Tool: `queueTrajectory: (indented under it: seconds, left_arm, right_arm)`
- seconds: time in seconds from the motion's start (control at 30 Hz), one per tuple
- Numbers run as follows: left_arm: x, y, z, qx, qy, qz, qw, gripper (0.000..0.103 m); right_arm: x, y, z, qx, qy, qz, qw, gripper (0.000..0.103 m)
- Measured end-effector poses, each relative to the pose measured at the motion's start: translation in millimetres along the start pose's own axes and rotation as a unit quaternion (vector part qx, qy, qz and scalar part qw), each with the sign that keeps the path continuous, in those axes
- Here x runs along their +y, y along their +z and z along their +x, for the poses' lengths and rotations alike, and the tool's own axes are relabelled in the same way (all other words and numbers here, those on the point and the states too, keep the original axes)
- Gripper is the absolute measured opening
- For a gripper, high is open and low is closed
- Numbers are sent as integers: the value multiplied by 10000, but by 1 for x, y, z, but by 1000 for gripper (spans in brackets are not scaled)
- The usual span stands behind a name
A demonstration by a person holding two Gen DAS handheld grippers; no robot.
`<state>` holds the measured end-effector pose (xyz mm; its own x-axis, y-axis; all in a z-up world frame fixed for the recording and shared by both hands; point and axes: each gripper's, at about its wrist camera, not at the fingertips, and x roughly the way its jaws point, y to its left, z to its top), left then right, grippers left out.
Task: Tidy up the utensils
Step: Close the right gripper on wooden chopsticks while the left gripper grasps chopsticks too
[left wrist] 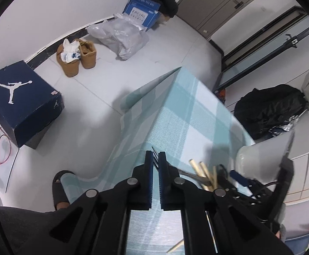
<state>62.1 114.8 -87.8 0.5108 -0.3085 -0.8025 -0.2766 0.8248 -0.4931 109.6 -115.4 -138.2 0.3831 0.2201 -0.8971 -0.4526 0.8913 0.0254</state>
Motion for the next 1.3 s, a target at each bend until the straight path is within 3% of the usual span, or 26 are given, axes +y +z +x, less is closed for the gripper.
queueTrajectory:
  seconds: [0.1, 0.23, 0.3, 0.73, 0.87, 0.9, 0.93, 0.97, 1.17, 1.3]
  left_arm:
    - [-6, 0, -5, -67, -5, 78, 9999, 0]
    - [-9, -1, -8, -106, -56, 134, 9998, 0]
    - [-8, -1, -11, -104, -109, 99, 9998, 0]
    - [-16, -7, -19, -221, -80, 181, 9996, 0]
    - [-16, -8, -19, -212, -122, 174, 9996, 0]
    - [-15, -7, -20, -212, -147, 157, 9995, 0]
    - [-14, -8, -20, -204, -155, 139, 9996, 0]
    - [-12, -7, -19, -189, -127, 86, 9997, 0]
    - [-1, -8, -12, 25, 17, -209, 9998, 1]
    - [-2, -10, -10, 62, 91, -211, 9997, 13]
  right_arm:
    - [0, 0, 0, 30, 154, -68, 9999, 40]
    - [1, 1, 0, 61, 167, -94, 9998, 36]
    - [1, 1, 0, 77, 127, -121, 9998, 1]
    - [2, -7, -15, -111, 342, -151, 9992, 0]
    - [2, 0, -14, -46, 417, -155, 9990, 8]
    - [2, 0, -12, -24, 465, -153, 9988, 14]
    - [3, 0, -11, -14, 470, -181, 9987, 28]
    - [5, 0, -10, -38, 377, -262, 9989, 35]
    - [7, 0, -2, 63, 1, -397, 9992, 39]
    - [2, 6, 2, 163, 162, -207, 9995, 39]
